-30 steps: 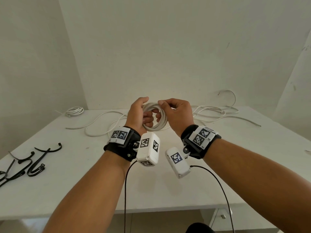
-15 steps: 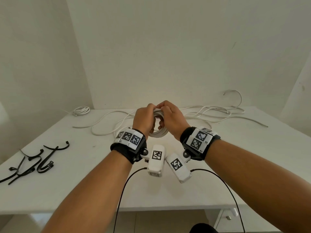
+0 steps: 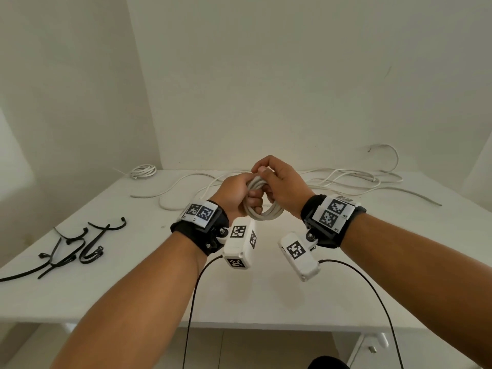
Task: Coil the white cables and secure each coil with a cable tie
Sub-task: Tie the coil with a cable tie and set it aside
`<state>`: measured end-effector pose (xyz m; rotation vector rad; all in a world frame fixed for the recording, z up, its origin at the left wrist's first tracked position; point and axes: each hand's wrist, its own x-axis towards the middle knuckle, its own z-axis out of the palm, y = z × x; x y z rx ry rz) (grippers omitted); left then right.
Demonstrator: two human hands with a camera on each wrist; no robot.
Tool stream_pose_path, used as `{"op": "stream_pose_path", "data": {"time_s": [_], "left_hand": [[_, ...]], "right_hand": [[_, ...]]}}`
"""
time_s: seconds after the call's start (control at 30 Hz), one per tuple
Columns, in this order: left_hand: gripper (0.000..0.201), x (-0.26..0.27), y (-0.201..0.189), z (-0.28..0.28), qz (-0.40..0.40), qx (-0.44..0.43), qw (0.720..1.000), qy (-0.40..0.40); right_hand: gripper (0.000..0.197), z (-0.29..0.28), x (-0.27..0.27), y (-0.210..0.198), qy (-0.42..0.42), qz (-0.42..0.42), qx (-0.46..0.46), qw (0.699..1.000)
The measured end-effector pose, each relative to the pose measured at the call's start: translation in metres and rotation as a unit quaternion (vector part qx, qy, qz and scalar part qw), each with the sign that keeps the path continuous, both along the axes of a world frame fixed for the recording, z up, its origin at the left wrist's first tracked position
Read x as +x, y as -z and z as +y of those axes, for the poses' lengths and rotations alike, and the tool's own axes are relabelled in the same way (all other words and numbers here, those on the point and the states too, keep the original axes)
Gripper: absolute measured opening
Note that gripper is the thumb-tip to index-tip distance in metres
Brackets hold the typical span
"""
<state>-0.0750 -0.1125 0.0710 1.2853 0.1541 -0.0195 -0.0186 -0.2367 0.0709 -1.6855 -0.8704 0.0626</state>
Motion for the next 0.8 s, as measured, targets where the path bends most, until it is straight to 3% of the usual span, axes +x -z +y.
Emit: {"op": "stream_pose_path", "data": {"time_s": [0.2,0.5,0.6,0.67,0.8], "left_hand": [[0.038,-0.019,0.007,0.016,-0.049,0.081,0.975,-0.199],[0.032,-0.068,0.019,0.13,-0.003,0.179,0.92,-0.349],[0.032,-0.1,0.02,0.179,0.014,0.164,0.897,-0.409],[0.024,-0.122,0.02,0.208,0.023,0.158,0.88,-0.447],[0.026,-0.158,0.022,0.253,0.051,0.14,0.856,-0.495]], "right_hand": [[0.02,0.039,-0.01,-0.006,-0.016,0.0,-0.075,0.997],[0.031,0.127,-0.031,-0.004,-0.09,0.009,-0.19,0.978],[0.023,0.163,-0.04,0.006,-0.118,-0.072,-0.29,0.947],[0.018,0.19,-0.049,0.013,-0.135,-0.143,-0.364,0.911],[0.018,0.253,-0.063,0.028,-0.147,-0.255,-0.44,0.848]]}}
